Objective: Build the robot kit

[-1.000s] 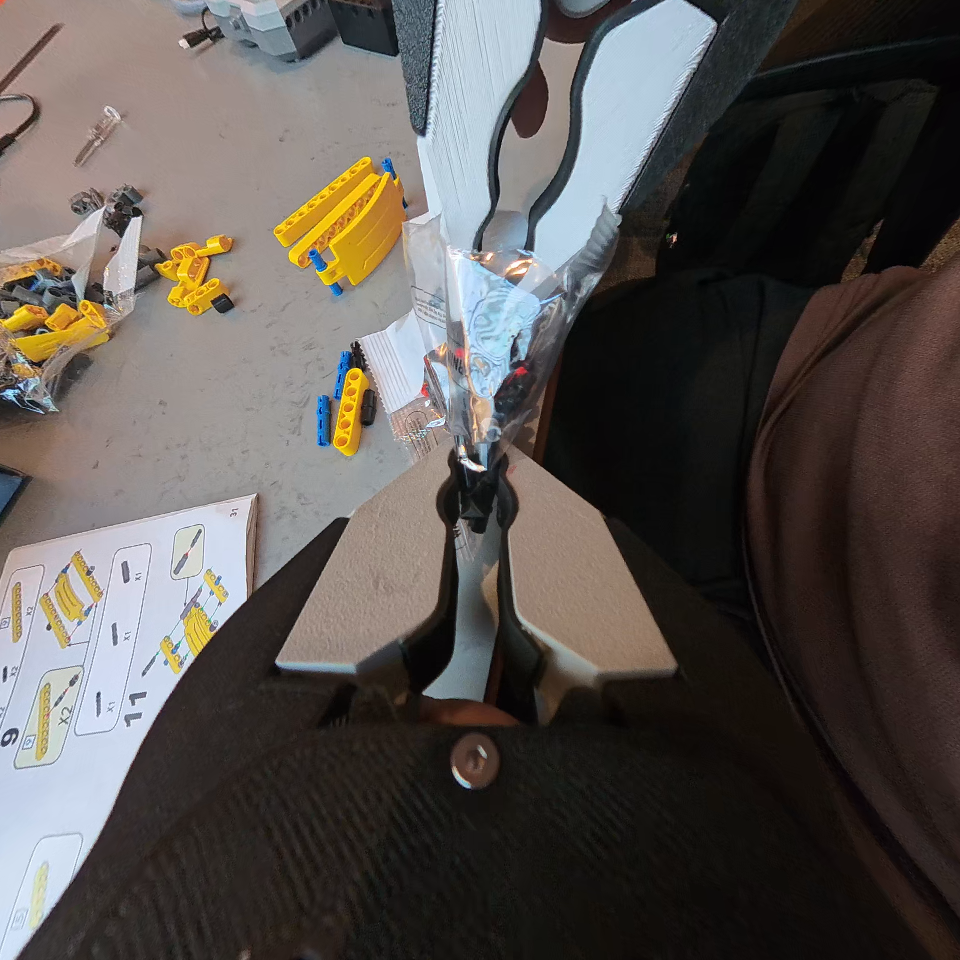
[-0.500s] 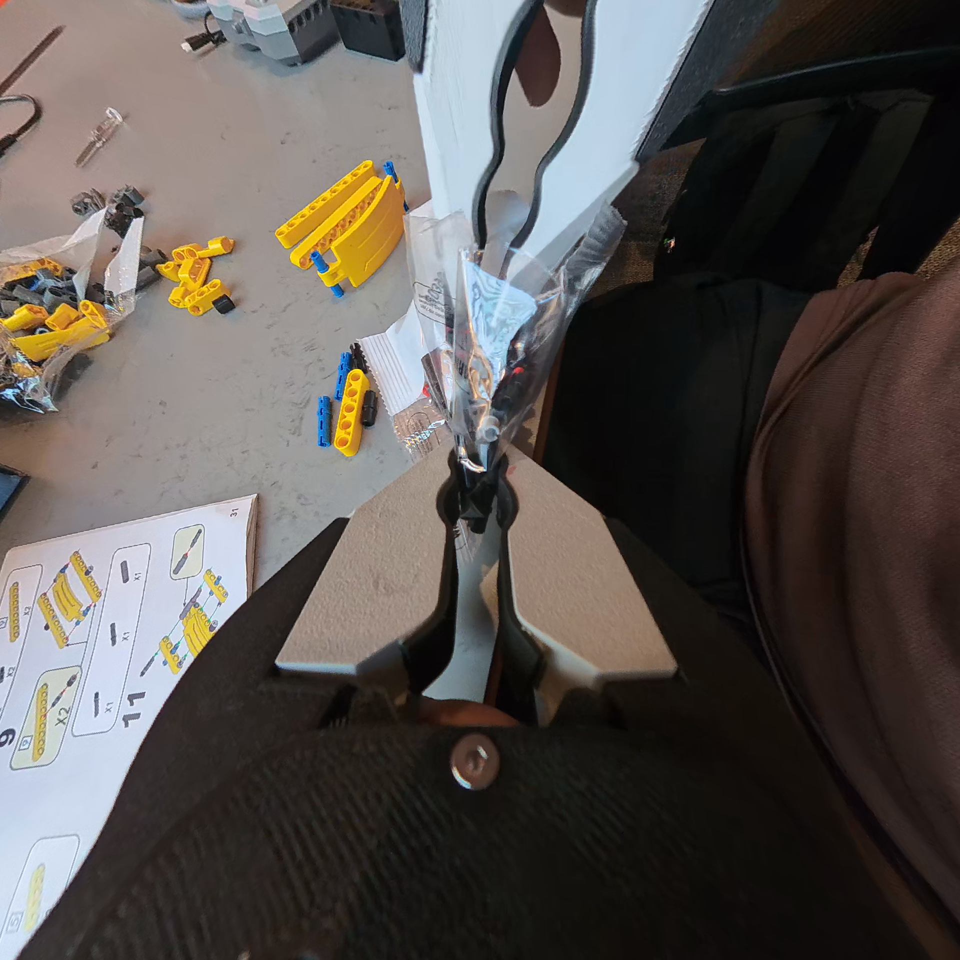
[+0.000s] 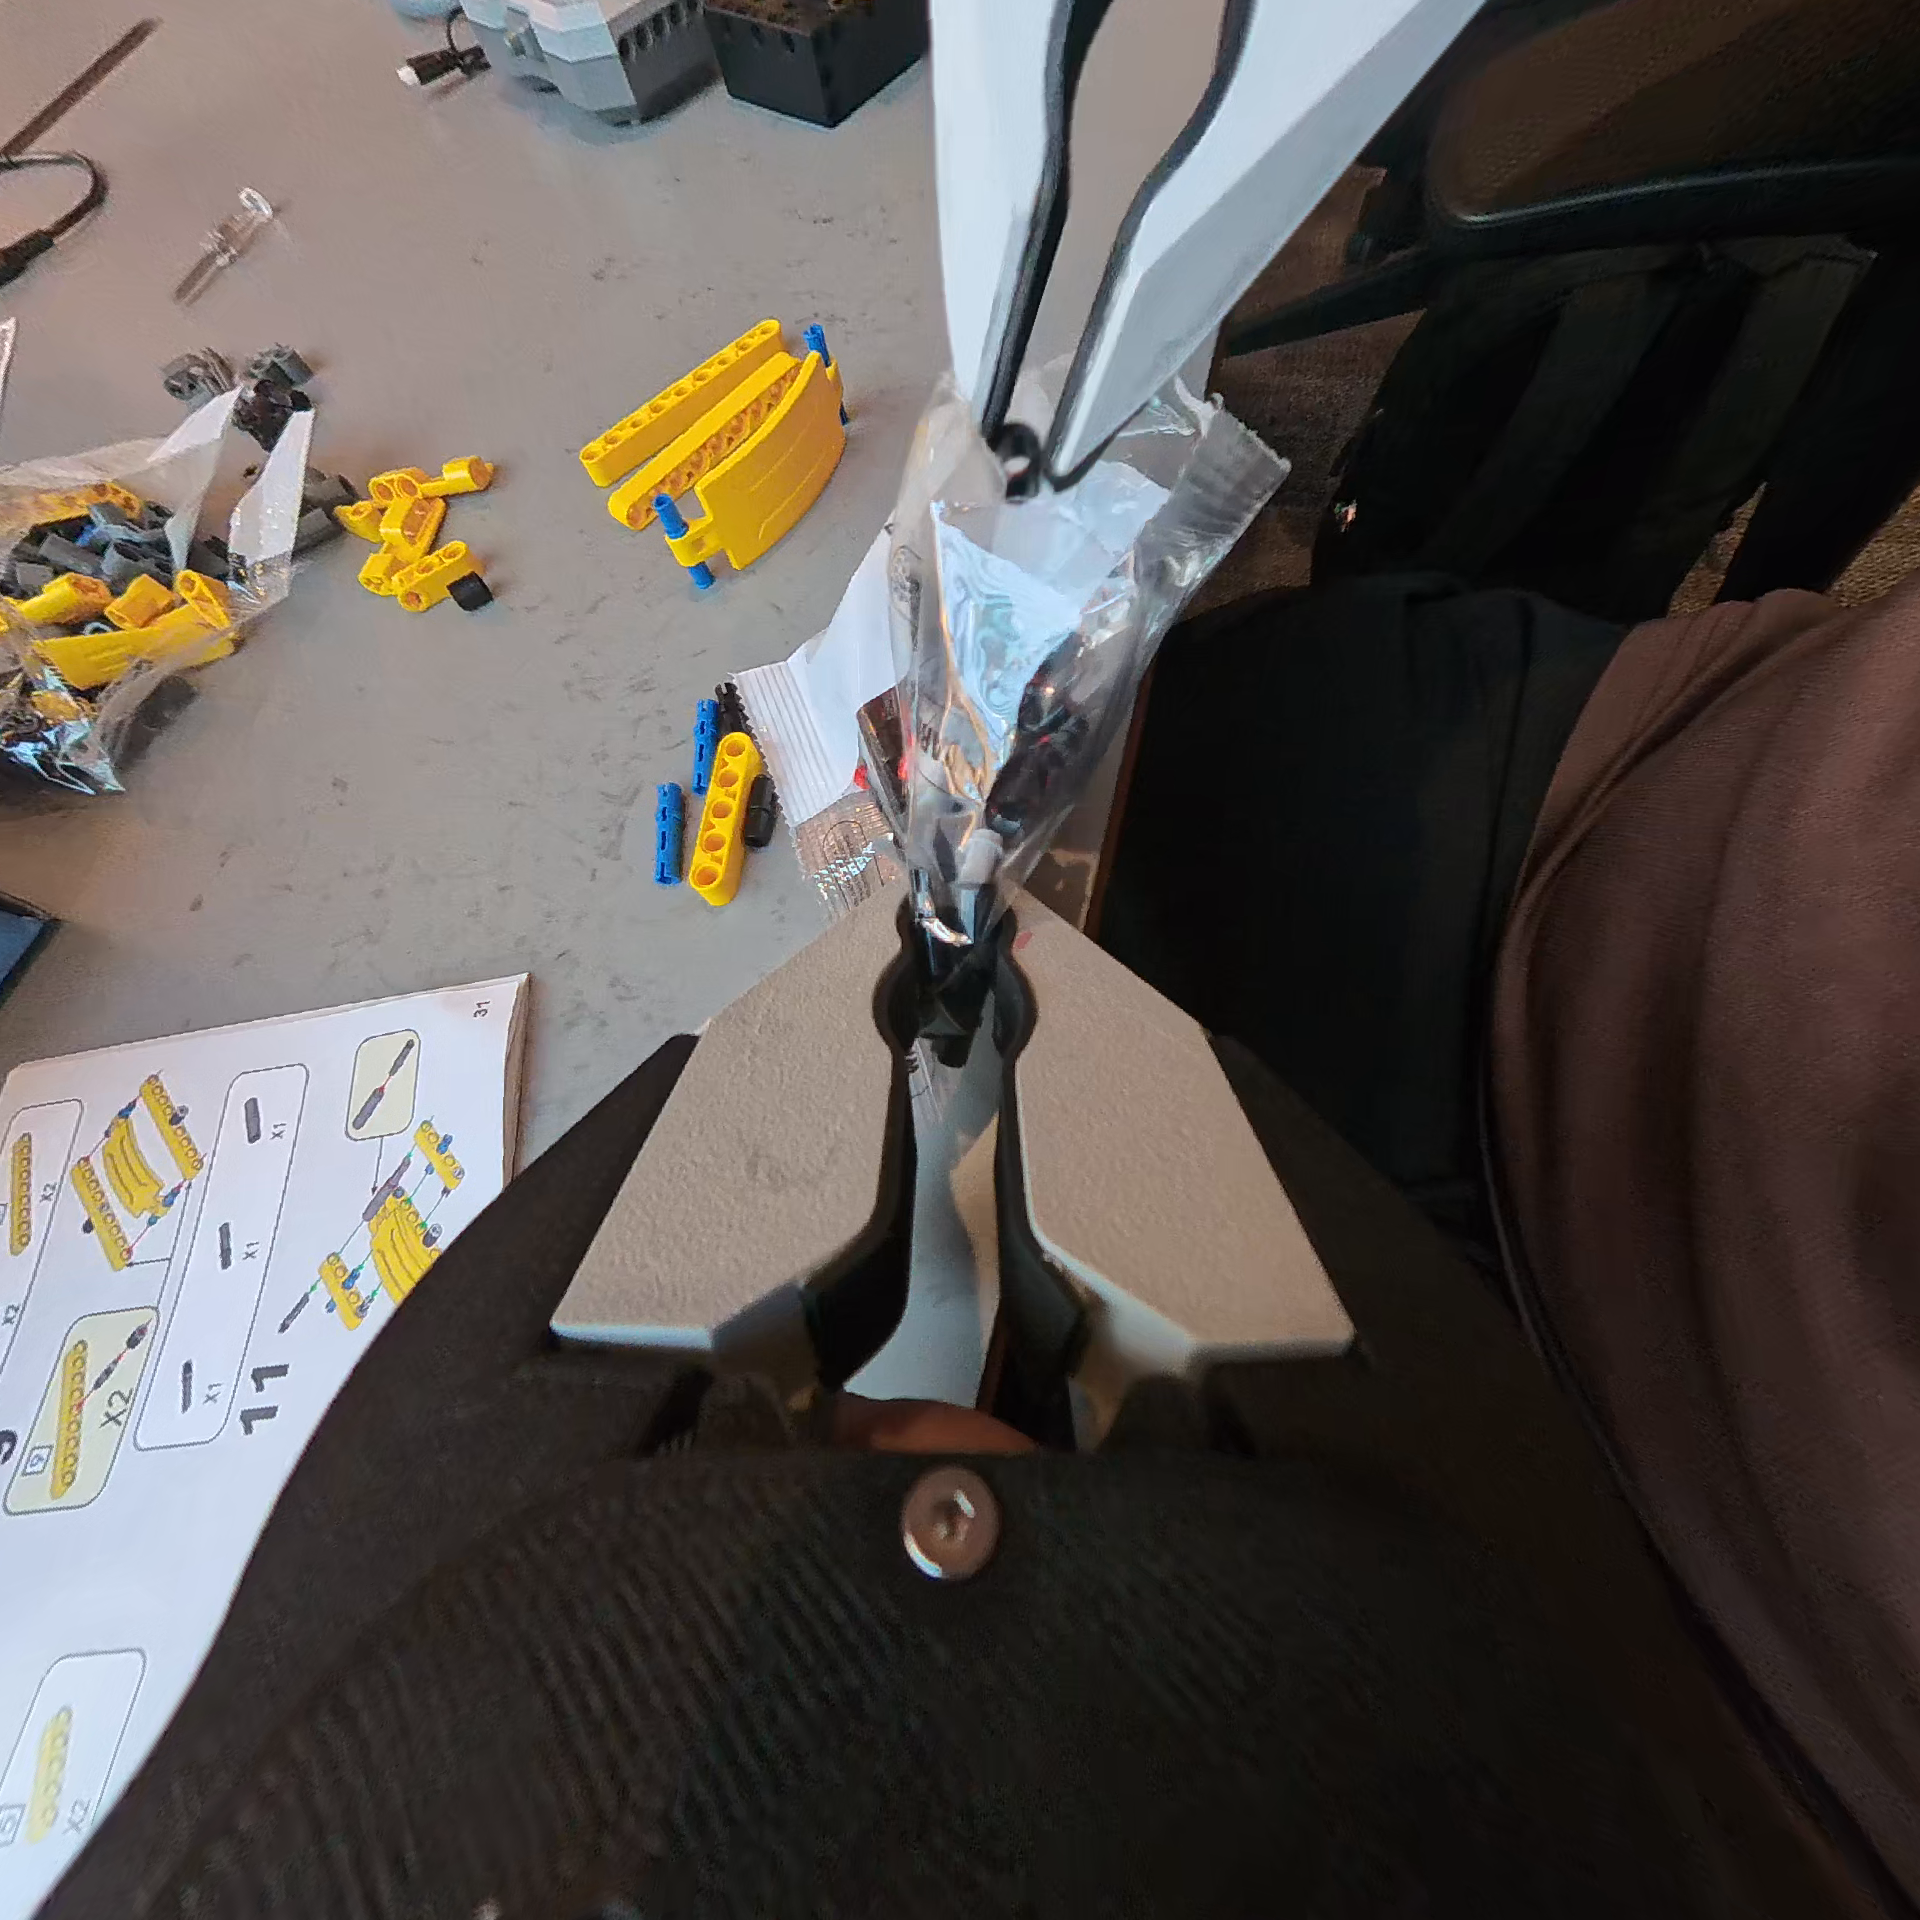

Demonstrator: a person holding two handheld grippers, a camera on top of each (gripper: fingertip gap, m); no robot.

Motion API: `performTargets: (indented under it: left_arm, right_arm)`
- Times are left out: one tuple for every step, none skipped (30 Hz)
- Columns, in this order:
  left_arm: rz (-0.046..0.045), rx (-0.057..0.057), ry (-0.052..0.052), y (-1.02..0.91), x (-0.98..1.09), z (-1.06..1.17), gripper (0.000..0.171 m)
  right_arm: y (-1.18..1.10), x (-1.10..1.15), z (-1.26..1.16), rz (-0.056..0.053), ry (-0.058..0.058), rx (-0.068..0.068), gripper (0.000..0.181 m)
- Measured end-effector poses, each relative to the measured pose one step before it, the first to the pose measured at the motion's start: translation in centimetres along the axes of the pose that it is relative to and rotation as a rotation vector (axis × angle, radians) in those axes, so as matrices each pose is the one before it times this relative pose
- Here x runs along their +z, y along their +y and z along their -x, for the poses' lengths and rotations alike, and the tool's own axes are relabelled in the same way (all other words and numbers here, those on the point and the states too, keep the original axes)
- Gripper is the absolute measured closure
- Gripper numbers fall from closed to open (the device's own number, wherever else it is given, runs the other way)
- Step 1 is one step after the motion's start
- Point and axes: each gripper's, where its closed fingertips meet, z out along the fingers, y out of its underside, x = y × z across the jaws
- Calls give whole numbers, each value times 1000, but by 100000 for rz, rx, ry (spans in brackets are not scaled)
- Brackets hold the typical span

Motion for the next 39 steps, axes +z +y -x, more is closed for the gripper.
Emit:
performTargets:
  left_arm:
    - [-86, -524, -135, -14, -7, 60, 167]
    - [29, -621, -41, 9, -1, 65, 166]
    - [139, -625, -7, 23, 8, 55, 166]
    - [201, -482, 6, 16, 21, 43, 166]
    - [343, -345, 71, 48, 22, 19, 166]
    - [310, -103, -79, 37, 27, 26, 166]
    - [155, 99, -290, 22, 18, 24, 166]
    - [305, 67, -239, 38, 32, 14, 166]
    - [266, 18, -86, 36, 14, 3, 166]
    - [2, 13, 17, 8, 6, -3, 166]
    - [-107, -53, 13, -15, -5, 13, 166]
    - [-105, -178, 125, -11, -8, -3, 166]
    - [-79, -136, 214, -8, -10, -12, 166]
    - [-55, 21, 125, -7, -13, -11, 166]
    - [-73, 3, 52, -2, -6, -3, 166]
    - [68, 11, 119, 9, 12, -21, 166]
    - [77, 165, 66, 3, 1, -15, 166]
    - [-43, 247, 101, 5, -3, -39, 166]
    - [-76, 241, 195, -9, -3, -37, 166]
    - [117, 51, -43, 12, 12, -4, 166]
    - [240, 5, -59, 28, 24, 4, 166]
    - [138, 75, -5, 23, 16, -9, 167]
    - [0, 91, -100, 1, -4, 7, 167]
    - [-41, -16, -55, -6, 3, 7, 167]
    - [-44, -4, -17, -2, -4, -3, 166]
    - [-28, 139, -86, -3, -2, 8, 167]
    - [-122, 95, -54, -15, -16, -8, 166]
    - [-230, -3, -20, -23, -15, -2, 166]
    - [-171, 43, -95, -14, -19, 11, 166]
    - [-214, 72, -84, -20, -20, -2, 166]
    - [-309, -24, -87, -38, -19, 16, 166]
    - [-244, -118, -91, -25, -27, 18, 166]
    - [-177, -229, 29, -22, -16, 26, 166]
    - [-264, -425, 155, -35, -22, 13, 166]
    - [-262, -512, 205, -32, -22, 22, 166]
    - [-204, -439, 146, -20, -17, 25, 166]
    - [-102, -234, 116, -12, -5, 8, 166]
    - [149, -25, 12, 20, 10, 5, 166]
    - [279, 99, -179, 32, 20, 5, 166]
  right_arm:
    - [-390, -280, 34, -2274, -832, 1391, 175]
    - [-389, -247, 68, -2219, -1030, 1340, 175]
    - [-366, -217, 68, -2025, -901, 1115, 175]
    - [-279, -178, 33, -1569, -683, 884, 175]
    - [-169, -141, -1, -1073, -636, 957, 175]
    - [-117, -112, -53, -1025, -418, 1075, 175]
    - [-77, -103, -125, -1032, -137, 1152, 175]
    - [-41, -102, -62, -888, -380, 1092, 175]
    - [-72, -128, -70, -1029, -197, 845, 175]
    - [-97, -170, -81, -1098, 79, 697, 175]
    - [-112, -215, -137, -1126, 257, 738, 175]
    - [-94, -253, -246, -1060, 704, 841, 175]
    - [-47, -285, -444, -839, 1463, 875, 175]
    - [64, -268, -627, -411, 1957, 906, 175]
    - [183, -209, -790, 20, 2148, 1098, 175]
    - [273, -120, -999, 408, 2608, 1596, 175]
    - [360, 1, -1214, 901, 3154, 1976, 175]
    - [381, 163, -1312, 999, 3255, 2213, 175]
    - [344, 330, -1348, 863, 3004, 2852, 175]
    - [387, 538, -1282, 1460, 2500, 3360, 175]
    - [365, 720, -1124, 1744, 1989, 2668, 175]
    - [360, 872, -947, 1921, 1454, 1759, 175]
    - [363, 980, -826, 2274, 1278, 1432, 175]
    - [335, 1061, -559, 2269, 344, 583, 175]
    - [307, 1088, -320, 2150, -510, -49, 175]
    - [310, 1073, -317, 2042, -128, -131, 175]
    - [462, 1022, -251, 2953, -67, -132, 175]
    - [490, 881, -57, 3166, -699, -566, 175]
    - [433, 717, -20, 2699, -460, -661, 175]
    - [405, 556, 83, 2346, -831, -493, 175]
    - [380, 422, 205, 1990, -1498, -249, 175]
    - [296, 317, 154, 1400, -1162, -10, 173]
    - [204, 211, 24, 769, -364, 157, 170]
    - [213, 142, 97, 821, -886, 349, 170]
    - [217, 105, 105, 897, -997, 547, 169]
    - [138, 69, -36, 434, 40, 270, 168]
    - [58, 3, -35, -185, 83, 8, 167]
    - [35, -80, 20, -159, -267, 80, 167]
    - [4, -174, -96, -319, 398, 59, 166]
